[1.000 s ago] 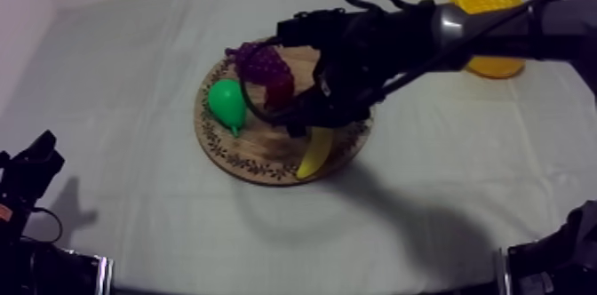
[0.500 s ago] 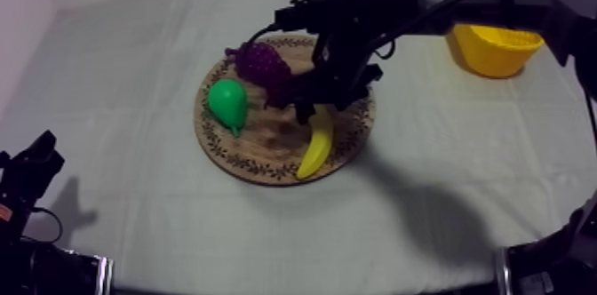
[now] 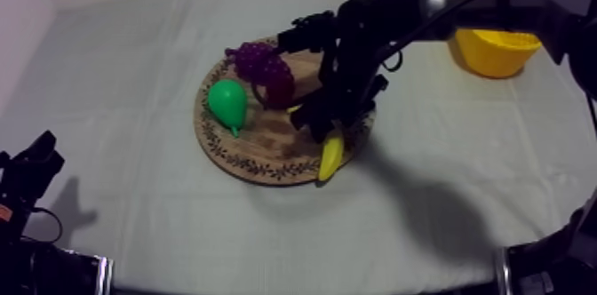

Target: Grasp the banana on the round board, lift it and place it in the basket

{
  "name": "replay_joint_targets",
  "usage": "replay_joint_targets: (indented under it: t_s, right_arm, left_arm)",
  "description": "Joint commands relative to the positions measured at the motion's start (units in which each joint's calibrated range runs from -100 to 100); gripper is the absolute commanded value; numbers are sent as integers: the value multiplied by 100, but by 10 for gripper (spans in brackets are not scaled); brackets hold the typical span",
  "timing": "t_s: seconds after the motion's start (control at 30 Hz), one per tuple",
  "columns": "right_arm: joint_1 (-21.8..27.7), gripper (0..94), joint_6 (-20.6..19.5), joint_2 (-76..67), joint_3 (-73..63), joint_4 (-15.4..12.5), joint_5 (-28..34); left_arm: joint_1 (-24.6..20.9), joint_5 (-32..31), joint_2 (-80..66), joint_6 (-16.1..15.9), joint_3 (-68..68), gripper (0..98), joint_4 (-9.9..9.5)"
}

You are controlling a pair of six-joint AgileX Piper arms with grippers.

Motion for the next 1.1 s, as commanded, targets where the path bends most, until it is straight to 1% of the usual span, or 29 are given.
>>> replay_joint_targets:
  t_s: [0.0,0.1,0.23,0.4,0.57,0.77,0.9,1.07]
  right_arm:
    - [-14,415,-3,-1,9,-40,-10]
    - [-31,351,59,9,19,-96,-85]
    - [-17,246,252,6,85,-214,-251]
    - [-14,166,482,-110,215,-341,-388]
    - [-41,137,548,-391,175,-348,-186]
    - [72,124,553,-913,-177,-326,480]
    - [244,123,560,-1375,-379,-331,820]
    - [598,123,568,-1791,-840,-339,1246]
  left_arm:
    - [-3,2,-3,-1,3,1,-1]
    - [-3,2,-3,-1,3,1,-1]
    - [-3,2,-3,-1,3,1,-1]
    - [-3,2,-3,-1,3,1,-1]
    - [-3,2,-3,-1,3,1,-1]
    - [-3,2,-3,-1,3,1,-1]
    - [-3,2,-3,-1,3,1,-1]
    - [-3,2,-3,-1,3,1,-1]
